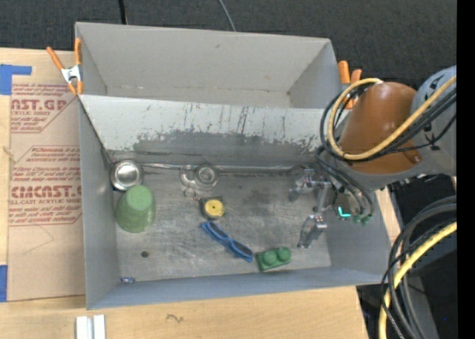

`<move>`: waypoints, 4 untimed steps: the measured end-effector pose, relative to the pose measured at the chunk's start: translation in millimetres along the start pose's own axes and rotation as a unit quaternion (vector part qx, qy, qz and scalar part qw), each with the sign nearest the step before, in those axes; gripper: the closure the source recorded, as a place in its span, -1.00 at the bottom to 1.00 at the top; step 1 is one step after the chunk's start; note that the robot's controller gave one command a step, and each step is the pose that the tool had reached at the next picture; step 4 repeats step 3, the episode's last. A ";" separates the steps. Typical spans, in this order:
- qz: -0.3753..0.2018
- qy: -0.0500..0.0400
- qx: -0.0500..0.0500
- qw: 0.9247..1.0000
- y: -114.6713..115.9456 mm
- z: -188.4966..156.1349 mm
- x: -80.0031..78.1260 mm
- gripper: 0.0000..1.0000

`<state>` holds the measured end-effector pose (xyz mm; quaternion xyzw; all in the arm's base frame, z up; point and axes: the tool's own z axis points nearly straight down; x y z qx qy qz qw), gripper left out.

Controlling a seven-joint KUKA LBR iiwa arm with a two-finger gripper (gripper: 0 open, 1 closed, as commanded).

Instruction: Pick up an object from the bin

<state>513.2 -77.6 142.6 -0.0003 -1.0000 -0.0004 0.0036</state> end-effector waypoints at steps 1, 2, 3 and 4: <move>-0.188 -0.013 0.003 0.982 50.3 69.1 24.1 -1.00; -0.187 -0.003 0.002 0.982 48.8 68.4 28.4 1.00; -0.285 -0.009 0.002 0.958 109.7 -141.0 18.3 1.00; -0.285 -0.009 0.002 0.958 109.7 -141.0 18.3 1.00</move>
Offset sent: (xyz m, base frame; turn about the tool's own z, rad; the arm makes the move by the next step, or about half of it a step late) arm -0.0305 0.0494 -0.0726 -0.3768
